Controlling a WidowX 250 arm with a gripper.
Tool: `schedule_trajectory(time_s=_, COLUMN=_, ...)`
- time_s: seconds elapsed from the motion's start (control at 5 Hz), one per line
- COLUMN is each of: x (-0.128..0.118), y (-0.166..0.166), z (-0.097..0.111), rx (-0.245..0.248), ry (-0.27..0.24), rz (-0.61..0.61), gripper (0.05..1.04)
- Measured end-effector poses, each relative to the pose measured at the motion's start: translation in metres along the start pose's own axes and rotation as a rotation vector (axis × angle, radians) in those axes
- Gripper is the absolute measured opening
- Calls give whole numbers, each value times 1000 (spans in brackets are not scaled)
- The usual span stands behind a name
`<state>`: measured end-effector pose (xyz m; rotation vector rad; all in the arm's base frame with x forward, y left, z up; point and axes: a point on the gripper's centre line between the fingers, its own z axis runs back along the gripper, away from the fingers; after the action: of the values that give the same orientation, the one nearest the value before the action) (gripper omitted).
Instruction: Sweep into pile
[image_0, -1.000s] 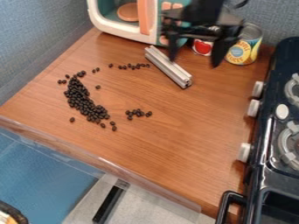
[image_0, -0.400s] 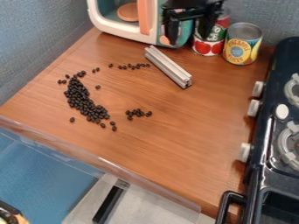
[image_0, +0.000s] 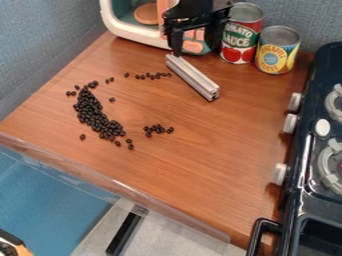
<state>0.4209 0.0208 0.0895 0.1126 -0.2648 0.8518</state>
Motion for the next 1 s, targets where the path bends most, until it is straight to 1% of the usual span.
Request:
schedule_trajectory(time_s=0.2, x=-4, y=1, z=-18, rx=29, ry=18, rz=-3, gripper=1000)
schedule_trajectory(time_s=0.6, x=1, y=-6, z=-40, rx=66, ry=17, rz=7, gripper=1000)
schedule_trajectory(time_s=0.8, x=5, y=-11, z=-45, rx=71, ry=8, rz=27, gripper=1000)
schedule_trajectory(time_s=1.0, x=5, y=-12, z=-54, rx=86, ry=9, rz=30, gripper=1000)
